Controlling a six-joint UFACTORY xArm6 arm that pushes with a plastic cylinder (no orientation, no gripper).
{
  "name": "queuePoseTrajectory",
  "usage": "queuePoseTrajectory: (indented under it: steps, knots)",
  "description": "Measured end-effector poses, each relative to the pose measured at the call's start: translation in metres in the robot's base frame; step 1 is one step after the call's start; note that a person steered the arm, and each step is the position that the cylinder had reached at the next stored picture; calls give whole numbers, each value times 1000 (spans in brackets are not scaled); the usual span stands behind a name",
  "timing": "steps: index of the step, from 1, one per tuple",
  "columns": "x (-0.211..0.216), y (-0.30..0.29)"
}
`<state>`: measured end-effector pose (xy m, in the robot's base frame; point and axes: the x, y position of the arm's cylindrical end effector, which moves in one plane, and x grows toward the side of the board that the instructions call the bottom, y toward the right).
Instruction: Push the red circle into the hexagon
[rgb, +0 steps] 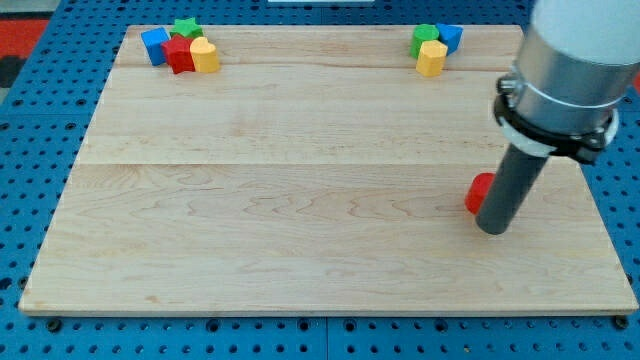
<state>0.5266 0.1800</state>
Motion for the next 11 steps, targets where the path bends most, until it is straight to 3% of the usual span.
queuePoseTrajectory:
  steps: [4, 6, 8, 9, 10, 11]
  knots:
    - [-191, -9]
    - [-184, -8]
    - [-204, 4]
    - [-190, 10]
    - [-186, 59]
    - [-205, 65]
